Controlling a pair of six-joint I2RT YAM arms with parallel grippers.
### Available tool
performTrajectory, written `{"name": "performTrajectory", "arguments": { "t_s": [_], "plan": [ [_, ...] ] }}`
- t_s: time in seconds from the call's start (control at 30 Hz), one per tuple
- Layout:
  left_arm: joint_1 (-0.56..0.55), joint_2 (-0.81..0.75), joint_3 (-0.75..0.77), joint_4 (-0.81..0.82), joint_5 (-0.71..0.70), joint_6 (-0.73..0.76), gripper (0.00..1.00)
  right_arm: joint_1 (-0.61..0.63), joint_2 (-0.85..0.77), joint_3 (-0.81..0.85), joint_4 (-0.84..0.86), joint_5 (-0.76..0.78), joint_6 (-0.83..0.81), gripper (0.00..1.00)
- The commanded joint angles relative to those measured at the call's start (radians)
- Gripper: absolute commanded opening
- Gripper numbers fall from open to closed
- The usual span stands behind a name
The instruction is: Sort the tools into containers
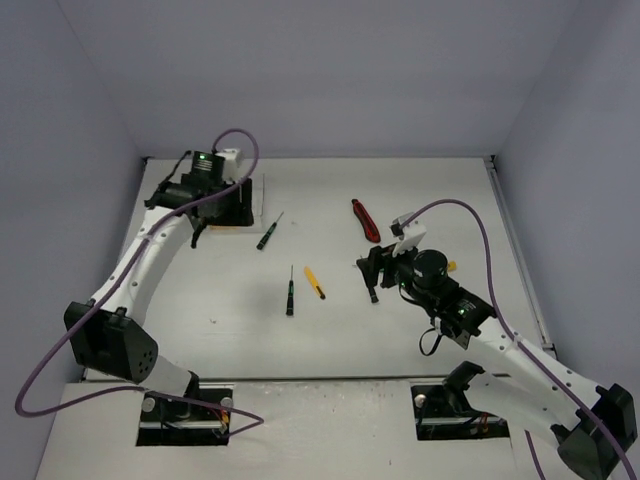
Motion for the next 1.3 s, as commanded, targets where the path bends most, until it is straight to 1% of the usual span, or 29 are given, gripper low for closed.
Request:
{"name": "performTrajectory", "arguments": {
  "t_s": [0.0, 0.03, 0.1, 0.2, 0.3, 0.33, 0.4, 0.57, 0.77, 0.9, 0.97, 1.0, 1.03, 1.07, 1.17, 1.27],
  "plan": [
    [-0.191, -0.087, -0.148, 0.066, -0.121, -0.164, 0.55, -0.004, -0.038, 0.026, 0.019, 0.060, 0.046, 0.61],
    [-0.236, -0.102, -0.182, 0.088, -0.139, -0.199, 0.55, -0.005, -0.044, 0.020, 0.011, 0.067, 0.051, 0.61],
    [-0.301, -0.126, -0.303, 0.148, -0.175, -0.253, 0.55, -0.005, -0.054, 0.009, 0.004, 0.084, 0.073, 0.60],
    [-0.379, -0.132, -0.407, 0.240, -0.211, -0.318, 0.55, -0.005, -0.067, -0.011, -0.001, 0.090, 0.094, 0.60],
    [-0.437, -0.085, -0.449, 0.299, -0.223, -0.357, 0.55, -0.005, -0.074, -0.027, -0.006, 0.085, 0.108, 0.60],
    [-0.452, -0.043, -0.444, 0.301, -0.227, -0.359, 0.54, -0.005, -0.076, -0.030, -0.007, 0.083, 0.113, 0.60],
    [-0.471, 0.013, -0.434, 0.302, -0.237, -0.367, 0.52, -0.005, -0.081, -0.034, -0.010, 0.082, 0.121, 0.60],
    [-0.475, 0.105, -0.444, 0.357, -0.238, -0.378, 0.45, -0.005, -0.113, -0.042, -0.029, 0.080, 0.127, 0.60],
    [-0.475, 0.211, -0.454, 0.390, -0.252, -0.399, 0.41, -0.005, -0.142, -0.052, -0.047, 0.087, 0.126, 0.60],
    [-0.475, 0.239, -0.456, 0.391, -0.251, -0.403, 0.33, -0.005, -0.144, -0.059, -0.047, 0.084, 0.124, 0.60],
    [-0.475, 0.236, -0.460, 0.387, -0.253, -0.403, 0.26, -0.005, -0.143, -0.061, -0.049, 0.087, 0.123, 0.60],
    [-0.475, 0.232, -0.462, 0.383, -0.256, -0.402, 0.20, -0.005, -0.143, -0.062, -0.049, 0.089, 0.121, 0.60],
    [-0.475, 0.225, -0.461, 0.374, -0.260, -0.401, 0.11, -0.005, -0.143, -0.063, -0.047, 0.091, 0.120, 0.60],
    [-0.475, 0.215, -0.457, 0.360, -0.270, -0.397, 0.06, -0.005, -0.143, -0.064, -0.048, 0.092, 0.118, 0.60],
    [-0.470, 0.172, -0.432, 0.307, -0.312, -0.369, 0.00, -0.005, -0.146, -0.065, -0.049, 0.096, 0.117, 0.60],
    [-0.440, 0.105, -0.366, 0.226, -0.351, -0.298, 0.00, -0.005, -0.143, -0.066, -0.047, 0.094, 0.112, 0.60]
  ]
}}
